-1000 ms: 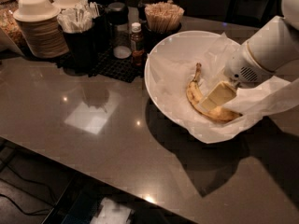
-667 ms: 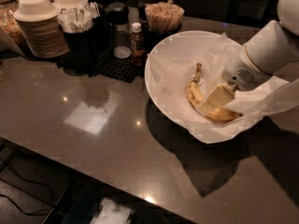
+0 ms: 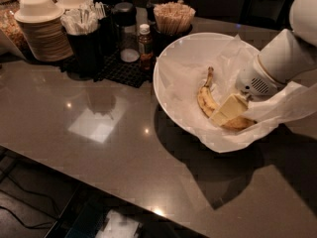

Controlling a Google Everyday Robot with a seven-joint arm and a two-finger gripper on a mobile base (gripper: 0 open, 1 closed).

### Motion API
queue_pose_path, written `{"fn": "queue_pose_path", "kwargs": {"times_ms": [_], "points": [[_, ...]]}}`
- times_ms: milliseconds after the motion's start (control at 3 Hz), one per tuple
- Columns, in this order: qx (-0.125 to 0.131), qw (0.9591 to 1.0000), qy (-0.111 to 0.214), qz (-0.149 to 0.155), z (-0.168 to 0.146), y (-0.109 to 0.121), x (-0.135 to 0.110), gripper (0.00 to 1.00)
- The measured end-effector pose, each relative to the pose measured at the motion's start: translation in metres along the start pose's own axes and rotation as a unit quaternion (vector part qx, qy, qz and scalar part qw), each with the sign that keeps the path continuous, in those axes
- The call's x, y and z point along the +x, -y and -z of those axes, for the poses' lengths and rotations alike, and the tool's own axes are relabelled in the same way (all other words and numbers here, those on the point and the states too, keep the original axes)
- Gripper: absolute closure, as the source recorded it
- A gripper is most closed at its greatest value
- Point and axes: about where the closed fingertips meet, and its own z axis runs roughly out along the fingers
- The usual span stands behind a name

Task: Pick banana from white bowl

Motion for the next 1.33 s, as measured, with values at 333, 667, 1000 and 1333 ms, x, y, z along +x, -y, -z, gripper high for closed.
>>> {"fn": "queue_pose_path", "kwargs": {"times_ms": [333,667,1000,1333], "points": [[-0.005,1.0000,-0.004,-0.008,-0.0046,0.0005,0.0035,0.41],[-0.012,0.9998,-0.005,-0.015,-0.0100,-0.0002,0.0064,0.43],[-0.013,0.9998,-0.004,-0.016,-0.0108,-0.0005,0.0070,0.62],[-0.012,0.9997,0.005,-0.019,-0.0081,-0.0009,0.0070,0.85]]}}
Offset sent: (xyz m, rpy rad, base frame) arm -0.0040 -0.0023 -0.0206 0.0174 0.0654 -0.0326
